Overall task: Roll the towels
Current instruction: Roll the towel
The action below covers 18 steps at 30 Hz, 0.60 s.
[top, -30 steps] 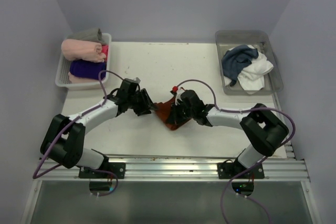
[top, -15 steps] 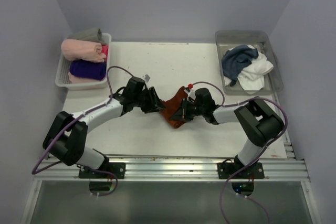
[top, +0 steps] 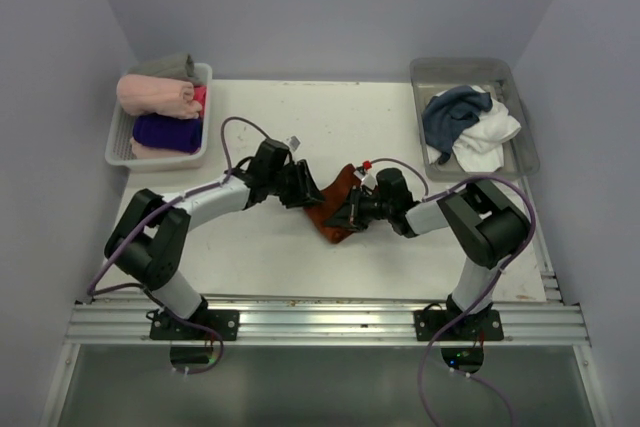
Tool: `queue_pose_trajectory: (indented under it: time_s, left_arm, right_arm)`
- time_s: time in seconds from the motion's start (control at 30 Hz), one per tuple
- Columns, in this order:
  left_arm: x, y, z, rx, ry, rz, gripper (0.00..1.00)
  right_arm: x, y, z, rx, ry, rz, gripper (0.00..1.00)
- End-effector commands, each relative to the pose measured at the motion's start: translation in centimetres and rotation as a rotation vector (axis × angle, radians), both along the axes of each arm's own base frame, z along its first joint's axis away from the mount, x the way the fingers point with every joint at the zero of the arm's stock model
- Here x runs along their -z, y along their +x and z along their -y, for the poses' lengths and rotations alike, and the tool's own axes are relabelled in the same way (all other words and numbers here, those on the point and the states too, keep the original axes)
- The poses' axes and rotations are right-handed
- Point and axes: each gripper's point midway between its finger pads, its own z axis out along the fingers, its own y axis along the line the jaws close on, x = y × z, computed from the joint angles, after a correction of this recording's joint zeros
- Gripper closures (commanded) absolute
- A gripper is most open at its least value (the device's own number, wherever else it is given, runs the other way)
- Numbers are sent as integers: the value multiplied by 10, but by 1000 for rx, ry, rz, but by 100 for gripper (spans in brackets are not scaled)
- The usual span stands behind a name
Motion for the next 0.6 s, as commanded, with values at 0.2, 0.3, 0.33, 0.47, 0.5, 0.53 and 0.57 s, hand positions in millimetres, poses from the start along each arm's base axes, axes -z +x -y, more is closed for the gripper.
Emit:
queue_pose_trajectory:
  time_s: [0.2,0.3,0.33,0.47,0.5,0.53,0.57]
  left_arm:
    - [11,28,18,32,0,53,56]
    - [31,29,18,31,26,19,57]
    - [35,29,18,33,29,11,57]
    - [50,28,18,37,46,-22,58]
    - [54,26,18,38,51,-32,58]
    - [55,26,16,37,56,-35,58]
    - [56,25,17,39,59,-37,58]
  right_arm:
    - [0,2,4,-4,5,9,100]
    - [3,1,5,4,-3,3,100]
    - [2,1,6,5,-4,5,100]
    - [4,1,13,31,-49,20,88]
    - [3,-2,19,30,-90,35,79]
    - [4,-3,24,37,-126,41,75]
    - [5,4,32,83,-187,70,70]
